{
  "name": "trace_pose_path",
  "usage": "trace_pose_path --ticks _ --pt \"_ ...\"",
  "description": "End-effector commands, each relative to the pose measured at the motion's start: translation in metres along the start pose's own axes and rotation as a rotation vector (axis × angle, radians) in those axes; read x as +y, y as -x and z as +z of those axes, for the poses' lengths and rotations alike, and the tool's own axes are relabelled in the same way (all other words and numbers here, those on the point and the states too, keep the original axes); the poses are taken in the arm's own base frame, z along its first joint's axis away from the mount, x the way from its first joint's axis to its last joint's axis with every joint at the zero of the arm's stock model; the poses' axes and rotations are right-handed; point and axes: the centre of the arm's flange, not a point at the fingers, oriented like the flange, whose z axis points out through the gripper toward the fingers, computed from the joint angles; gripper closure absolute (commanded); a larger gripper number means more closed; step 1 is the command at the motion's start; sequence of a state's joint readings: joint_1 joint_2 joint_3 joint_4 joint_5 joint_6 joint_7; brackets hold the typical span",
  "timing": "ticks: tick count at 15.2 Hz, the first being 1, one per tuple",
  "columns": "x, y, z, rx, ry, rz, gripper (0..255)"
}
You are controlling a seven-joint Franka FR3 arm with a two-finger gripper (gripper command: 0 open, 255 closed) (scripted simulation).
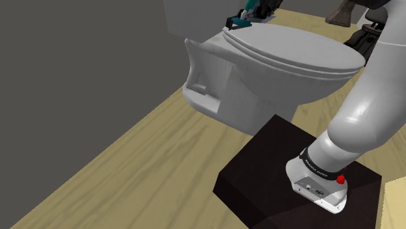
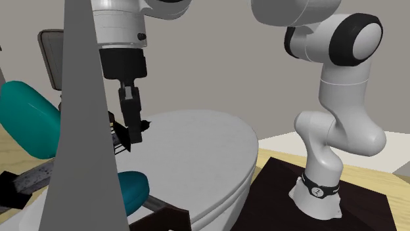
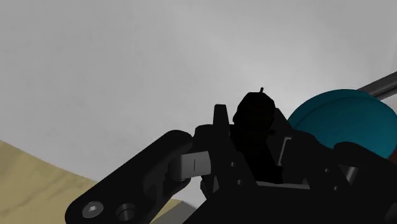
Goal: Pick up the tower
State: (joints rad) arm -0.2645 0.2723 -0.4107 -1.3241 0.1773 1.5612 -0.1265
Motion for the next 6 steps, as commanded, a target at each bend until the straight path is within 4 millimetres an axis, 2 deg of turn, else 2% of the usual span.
trace_pose_path --ticks 1,4,6 --pt "-0.002 0.001 -0.011 0.000 0.000 0.000 255" --pt "-0.003 0.001 -0.027 0.000 0.000 0.000 255" --pt "-0.003 0.001 -0.028 0.000 0.000 0.000 255"
